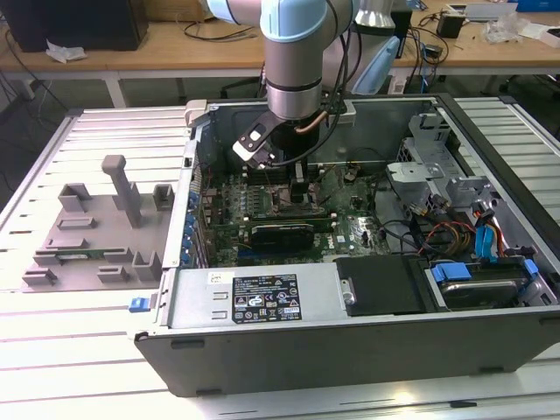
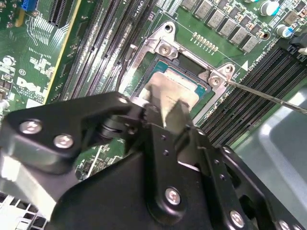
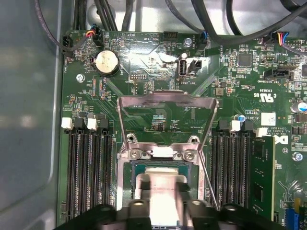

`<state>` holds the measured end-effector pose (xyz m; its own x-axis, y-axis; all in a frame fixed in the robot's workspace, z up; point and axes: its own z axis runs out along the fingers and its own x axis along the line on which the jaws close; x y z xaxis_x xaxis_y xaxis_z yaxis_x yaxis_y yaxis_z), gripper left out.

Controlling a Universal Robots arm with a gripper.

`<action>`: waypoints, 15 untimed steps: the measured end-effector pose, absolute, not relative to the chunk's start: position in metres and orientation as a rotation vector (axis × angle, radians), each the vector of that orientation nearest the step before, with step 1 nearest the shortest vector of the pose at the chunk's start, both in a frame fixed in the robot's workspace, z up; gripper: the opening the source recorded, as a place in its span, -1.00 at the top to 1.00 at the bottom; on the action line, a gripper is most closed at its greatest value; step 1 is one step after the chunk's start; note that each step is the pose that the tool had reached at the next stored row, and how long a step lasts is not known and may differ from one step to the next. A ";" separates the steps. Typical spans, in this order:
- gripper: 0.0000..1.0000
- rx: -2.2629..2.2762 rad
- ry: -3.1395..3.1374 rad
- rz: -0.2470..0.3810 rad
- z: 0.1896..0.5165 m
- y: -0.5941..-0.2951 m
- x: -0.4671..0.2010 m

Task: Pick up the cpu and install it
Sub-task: 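Place the cpu into insertion slot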

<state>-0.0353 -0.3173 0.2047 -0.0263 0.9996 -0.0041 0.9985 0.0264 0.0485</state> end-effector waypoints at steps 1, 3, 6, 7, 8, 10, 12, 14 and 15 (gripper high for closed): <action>0.55 2.166 2.224 0.050 0.205 -0.317 -0.035; 0.79 2.166 2.224 0.050 0.205 -0.317 -0.035; 0.79 2.166 2.224 0.050 0.205 -0.317 -0.035; 0.79 2.166 2.224 0.048 0.204 -0.317 -0.035; 0.79 2.166 2.224 0.048 0.203 -0.317 -0.035; 0.79 2.166 2.224 0.049 0.203 -0.317 -0.035; 0.79 2.166 2.224 0.049 0.203 -0.317 -0.035; 0.79 2.166 2.224 0.049 0.203 -0.317 -0.035; 0.79 2.166 2.224 0.049 0.203 -0.317 -0.035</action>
